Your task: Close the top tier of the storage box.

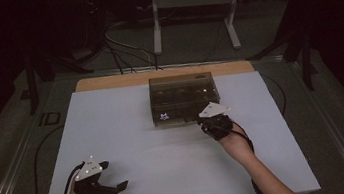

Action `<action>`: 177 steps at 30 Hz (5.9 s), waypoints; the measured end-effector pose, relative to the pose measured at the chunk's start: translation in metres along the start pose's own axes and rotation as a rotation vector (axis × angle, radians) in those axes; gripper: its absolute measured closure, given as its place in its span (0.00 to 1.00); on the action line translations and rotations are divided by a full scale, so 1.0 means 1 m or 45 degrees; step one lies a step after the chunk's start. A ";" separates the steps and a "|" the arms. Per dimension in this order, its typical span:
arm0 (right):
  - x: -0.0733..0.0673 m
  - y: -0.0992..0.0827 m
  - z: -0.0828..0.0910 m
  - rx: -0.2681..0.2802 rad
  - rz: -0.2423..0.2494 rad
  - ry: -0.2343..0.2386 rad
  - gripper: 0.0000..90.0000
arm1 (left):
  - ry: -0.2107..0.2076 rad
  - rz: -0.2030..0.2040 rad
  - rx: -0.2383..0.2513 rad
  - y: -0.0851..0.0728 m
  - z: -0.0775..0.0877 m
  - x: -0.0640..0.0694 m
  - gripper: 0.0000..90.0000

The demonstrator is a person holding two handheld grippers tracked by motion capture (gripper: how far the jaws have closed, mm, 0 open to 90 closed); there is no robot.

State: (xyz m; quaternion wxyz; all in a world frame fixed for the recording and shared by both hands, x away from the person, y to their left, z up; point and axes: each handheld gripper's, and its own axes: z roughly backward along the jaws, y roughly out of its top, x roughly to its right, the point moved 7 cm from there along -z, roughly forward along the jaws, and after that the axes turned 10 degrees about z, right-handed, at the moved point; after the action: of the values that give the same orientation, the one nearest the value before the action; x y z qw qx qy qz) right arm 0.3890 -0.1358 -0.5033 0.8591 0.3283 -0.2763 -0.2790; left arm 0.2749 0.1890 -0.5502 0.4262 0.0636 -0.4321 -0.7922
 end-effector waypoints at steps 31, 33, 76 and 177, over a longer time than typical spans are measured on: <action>0.012 0.010 -0.013 -0.001 -0.012 -0.035 1.00 | -0.003 -0.002 0.005 0.000 0.001 0.000 0.00; 0.014 0.011 -0.014 0.000 -0.014 -0.037 1.00 | 0.000 -0.005 0.003 0.000 0.001 0.000 0.00; 0.025 0.017 -0.034 -0.024 -0.014 -0.091 1.00 | -0.003 -0.008 0.005 0.000 0.001 0.000 0.00; -0.015 0.027 -0.012 -0.008 -0.068 0.228 0.01 | -0.003 -0.007 0.003 0.000 0.001 0.002 0.00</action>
State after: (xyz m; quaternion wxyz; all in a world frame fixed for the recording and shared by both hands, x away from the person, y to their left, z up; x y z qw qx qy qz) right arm 0.3940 -0.1043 -0.4959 0.8737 0.3565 -0.1888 -0.2720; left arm 0.2729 0.1886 -0.5493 0.4236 0.0644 -0.4333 -0.7929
